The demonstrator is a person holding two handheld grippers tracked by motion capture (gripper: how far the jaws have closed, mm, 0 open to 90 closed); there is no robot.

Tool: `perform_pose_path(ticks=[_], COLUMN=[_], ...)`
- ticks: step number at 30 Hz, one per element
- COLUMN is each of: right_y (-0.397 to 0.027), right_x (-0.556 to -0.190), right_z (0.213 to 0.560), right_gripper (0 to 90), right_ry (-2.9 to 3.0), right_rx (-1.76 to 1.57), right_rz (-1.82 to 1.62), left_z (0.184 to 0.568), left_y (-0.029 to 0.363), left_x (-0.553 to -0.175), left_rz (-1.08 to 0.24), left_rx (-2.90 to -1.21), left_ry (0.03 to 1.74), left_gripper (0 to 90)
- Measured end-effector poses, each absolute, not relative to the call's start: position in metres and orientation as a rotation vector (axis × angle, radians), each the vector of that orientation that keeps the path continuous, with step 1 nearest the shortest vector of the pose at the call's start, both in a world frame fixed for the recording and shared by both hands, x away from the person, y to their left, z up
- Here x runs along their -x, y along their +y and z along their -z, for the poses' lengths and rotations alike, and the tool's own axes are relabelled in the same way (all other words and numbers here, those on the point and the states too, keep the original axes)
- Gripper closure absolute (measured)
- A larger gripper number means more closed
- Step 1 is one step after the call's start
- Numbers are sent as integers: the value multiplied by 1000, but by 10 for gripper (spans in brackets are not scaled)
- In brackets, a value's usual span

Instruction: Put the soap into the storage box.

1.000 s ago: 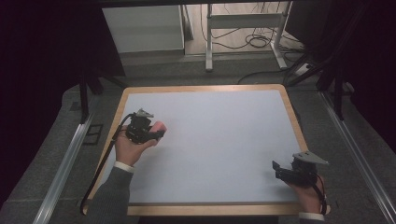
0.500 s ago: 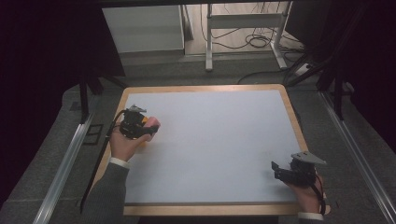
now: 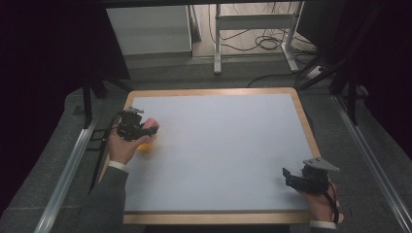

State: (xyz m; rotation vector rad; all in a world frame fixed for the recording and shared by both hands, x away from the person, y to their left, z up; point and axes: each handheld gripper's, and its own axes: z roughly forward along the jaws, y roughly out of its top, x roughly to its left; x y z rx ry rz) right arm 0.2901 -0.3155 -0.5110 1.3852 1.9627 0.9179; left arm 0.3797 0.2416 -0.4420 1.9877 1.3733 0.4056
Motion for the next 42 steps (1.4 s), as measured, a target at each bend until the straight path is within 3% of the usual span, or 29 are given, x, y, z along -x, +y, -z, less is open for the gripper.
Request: perform_pose_path(ticks=[24,42], right_y=[-315,-312], right_x=[-290,-290], right_z=[510,510], right_gripper=[127,127], right_ry=[1964,1974], right_rx=[-1380,-1371], right_rz=[-909,-907], left_z=[451,482], left_y=[273,271], left_x=[-398,-410], left_rz=[-443,-382], left_rx=[-1966,-2007], left_ry=[1491,1558], left_gripper=[601,601])
